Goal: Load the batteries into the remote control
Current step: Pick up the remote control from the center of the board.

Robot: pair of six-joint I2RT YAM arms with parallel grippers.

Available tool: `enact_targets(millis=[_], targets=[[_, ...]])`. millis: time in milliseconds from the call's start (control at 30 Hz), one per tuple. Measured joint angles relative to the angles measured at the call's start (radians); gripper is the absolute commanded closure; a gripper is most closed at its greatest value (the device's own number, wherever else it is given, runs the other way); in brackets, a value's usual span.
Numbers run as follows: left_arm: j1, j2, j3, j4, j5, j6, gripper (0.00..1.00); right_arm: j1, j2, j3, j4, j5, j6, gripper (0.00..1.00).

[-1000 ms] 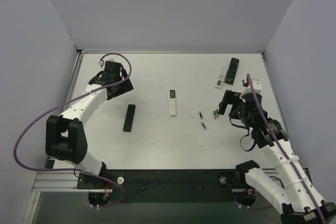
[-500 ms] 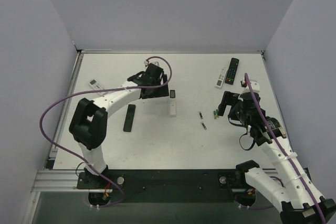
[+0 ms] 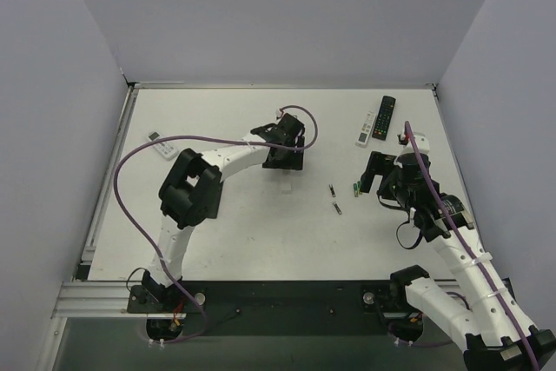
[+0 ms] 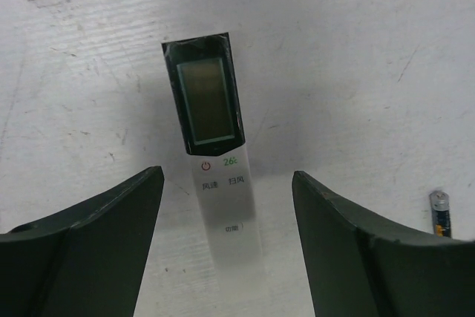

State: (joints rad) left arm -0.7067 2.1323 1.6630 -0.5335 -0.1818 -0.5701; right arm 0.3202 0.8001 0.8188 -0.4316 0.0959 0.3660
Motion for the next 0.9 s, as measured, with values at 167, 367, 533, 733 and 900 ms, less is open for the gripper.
enact_targets(millis=[167, 367, 533, 733, 900], targets=[[-0.018, 0.045, 0.006, -0.027, 0.001, 0.013, 0.37, -0.001, -0.003, 0.000, -0.001, 0.000, 0.000, 0.10], [-0.018, 0.045, 0.006, -0.040, 0.011, 0.013, 0.72, -0.001, -0.005, -0.001, -0.004, -0.008, 0.003, 0.10], [-0.015, 0.016, -0.037, -0.018, 0.055, 0.017, 0.83, -0.005, -0.005, -0.006, 0.005, -0.075, 0.003, 0.10], [0.005, -0.141, -0.225, 0.091, 0.184, -0.008, 0.91, -0.006, 0.015, -0.027, 0.066, -0.230, 0.029, 0.11], [0.065, -0.359, -0.505, 0.418, 0.376, -0.135, 0.95, -0.006, 0.072, -0.071, 0.203, -0.431, 0.089, 0.12]])
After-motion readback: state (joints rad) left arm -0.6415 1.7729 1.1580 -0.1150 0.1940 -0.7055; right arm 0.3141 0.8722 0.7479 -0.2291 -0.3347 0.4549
